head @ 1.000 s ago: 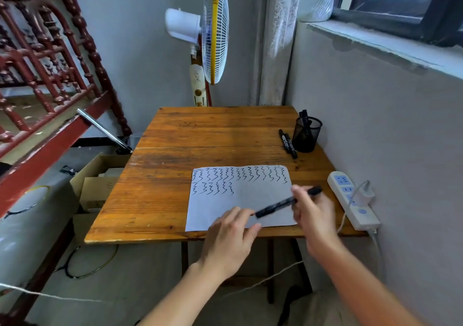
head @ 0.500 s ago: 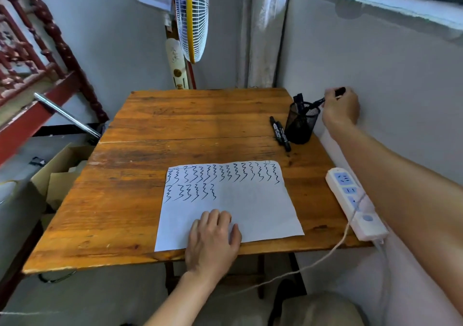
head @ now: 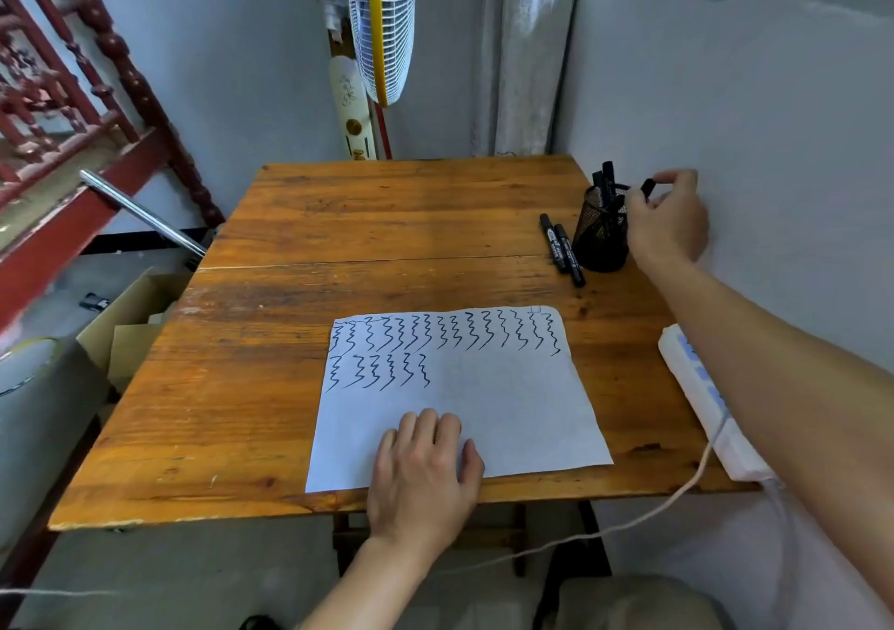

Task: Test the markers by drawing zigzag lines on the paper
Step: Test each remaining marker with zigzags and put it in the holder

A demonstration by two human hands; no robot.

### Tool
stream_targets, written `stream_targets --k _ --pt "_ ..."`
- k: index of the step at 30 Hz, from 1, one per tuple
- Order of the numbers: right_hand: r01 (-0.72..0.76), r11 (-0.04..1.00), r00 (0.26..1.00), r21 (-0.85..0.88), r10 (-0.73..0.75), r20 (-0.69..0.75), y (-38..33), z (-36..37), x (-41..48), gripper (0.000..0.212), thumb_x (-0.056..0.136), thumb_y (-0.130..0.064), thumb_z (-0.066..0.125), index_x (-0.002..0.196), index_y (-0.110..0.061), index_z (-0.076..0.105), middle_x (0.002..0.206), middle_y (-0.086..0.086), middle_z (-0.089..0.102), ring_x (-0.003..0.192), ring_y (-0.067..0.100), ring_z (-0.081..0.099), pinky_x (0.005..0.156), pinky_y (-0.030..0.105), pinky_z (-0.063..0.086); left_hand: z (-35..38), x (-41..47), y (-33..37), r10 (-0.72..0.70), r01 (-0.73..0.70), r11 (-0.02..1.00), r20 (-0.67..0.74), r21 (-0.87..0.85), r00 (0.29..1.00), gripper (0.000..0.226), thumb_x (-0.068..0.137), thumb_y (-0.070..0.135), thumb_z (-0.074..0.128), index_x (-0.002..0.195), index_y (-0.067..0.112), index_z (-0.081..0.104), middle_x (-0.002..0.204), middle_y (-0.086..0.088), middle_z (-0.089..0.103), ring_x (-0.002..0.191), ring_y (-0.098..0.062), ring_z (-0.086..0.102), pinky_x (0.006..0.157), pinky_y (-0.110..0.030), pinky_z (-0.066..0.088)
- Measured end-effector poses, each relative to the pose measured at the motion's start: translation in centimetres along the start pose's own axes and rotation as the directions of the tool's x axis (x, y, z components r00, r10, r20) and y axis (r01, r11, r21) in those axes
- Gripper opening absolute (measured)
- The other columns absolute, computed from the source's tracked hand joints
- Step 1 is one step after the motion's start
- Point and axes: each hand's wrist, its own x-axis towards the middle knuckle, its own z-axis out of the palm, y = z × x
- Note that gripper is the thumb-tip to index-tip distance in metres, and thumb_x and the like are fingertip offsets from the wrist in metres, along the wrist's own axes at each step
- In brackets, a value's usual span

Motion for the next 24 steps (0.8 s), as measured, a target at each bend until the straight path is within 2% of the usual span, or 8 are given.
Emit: stream_targets --k 2,5,7,9,12,15,20,24 --pt "0.122 0.993 0.992 0.002 -0.122 0.018 -0.8 0.0 -1.6 0.024 0.092 -0.032 0.054 0.110 -0.017 0.059 0.082 -0.005 0.059 0.079 0.018 0.057 0.069 0.033 0.045 -0.1 0.0 0.0 0.007 -0.007 1.000 -0.005 0.005 1.000 0.020 0.082 0.034 0.044 0.081 0.018 0.054 0.076 0.000 0.057 0.071 -0.020 0.052 0.060 -0.033 0.042" --pt "0.270 0.959 0.943 -0.082 -0.246 0.224 -1.1 1.6 -3.4 0.019 0.092 -0.031 0.056 0.103 -0.021 0.067 0.088 -0.003 0.068 0.082 0.020 0.063 0.070 0.035 0.052 -0.2 0.0 0.1 0.007 -0.007 1.000 -0.009 0.003 1.000 0.021 0.082 0.035 0.043 0.081 0.018 0.055 0.076 0.001 0.057 0.070 -0.018 0.052 0.059 -0.031 0.042" --pt "0.331 0.915 0.896 -0.231 -0.228 0.381 -0.8 3.4 -4.1 0.024 0.092 -0.031 0.057 0.112 -0.021 0.067 0.101 0.002 0.071 0.090 0.025 0.065 0.070 0.033 0.049 -0.2 0.0 0.1 0.006 -0.006 1.000 -0.003 0.008 1.000 0.021 0.083 0.036 0.042 0.082 0.019 0.055 0.076 0.001 0.058 0.070 -0.018 0.052 0.059 -0.031 0.042" --pt "0.357 0.859 0.873 -0.367 -0.167 0.457 -0.4 5.3 -4.4 0.030 0.092 -0.032 0.057 0.117 -0.017 0.065 0.106 0.008 0.068 0.093 0.030 0.064 0.071 0.035 0.049 -0.3 0.0 0.1 0.006 -0.006 1.000 0.003 0.010 1.000 0.021 0.083 0.036 0.042 0.082 0.019 0.055 0.076 0.001 0.058 0.070 -0.018 0.051 0.059 -0.031 0.043" --pt "0.366 0.782 0.880 -0.505 -0.113 0.462 0.1 7.3 -4.4 0.035 0.093 -0.034 0.055 0.119 -0.012 0.062 0.109 0.012 0.060 0.095 0.034 0.062 0.071 0.038 0.047 -0.2 0.0 0.1 0.009 -0.009 1.000 0.007 0.001 1.000 0.020 0.083 0.037 0.043 0.081 0.020 0.055 0.075 0.002 0.057 0.069 -0.015 0.051 0.057 -0.029 0.043" --pt "0.348 0.769 0.896 -0.535 -0.105 0.432 0.5 8.3 -4.3 0.033 0.095 -0.032 0.054 0.116 -0.008 0.061 0.110 0.015 0.058 0.097 0.036 0.061 0.071 0.039 0.044 0.1 0.0 -0.1 0.008 -0.007 1.000 0.021 -0.017 1.000 0.019 0.083 0.039 0.043 0.082 0.023 0.054 0.074 0.005 0.057 0.068 -0.011 0.048 0.057 -0.025 0.042" --pt "0.286 0.810 0.912 -0.511 -0.066 0.405 1.2 8.3 -4.8 0.027 0.094 -0.029 0.056 0.112 -0.009 0.061 0.103 0.015 0.063 0.093 0.036 0.061 0.068 0.037 0.045 0.2 0.0 -0.1 0.012 -0.012 1.000 0.024 -0.025 1.000 0.019 0.083 0.039 0.043 0.082 0.024 0.054 0.074 0.005 0.057 0.067 -0.011 0.049 0.056 -0.025 0.043" --pt "0.167 0.900 0.924 -0.403 0.000 0.381 1.3 6.8 -6.1 0.031 0.095 -0.028 0.050 0.110 -0.004 0.063 0.102 0.017 0.059 0.086 0.035 0.058 0.065 0.036 0.044 -0.1 -0.1 0.0 0.016 -0.015 0.999 0.031 -0.037 0.999 0.019 0.083 0.038 0.042 0.082 0.023 0.054 0.076 0.004 0.057 0.069 -0.013 0.051 0.057 -0.028 0.044"
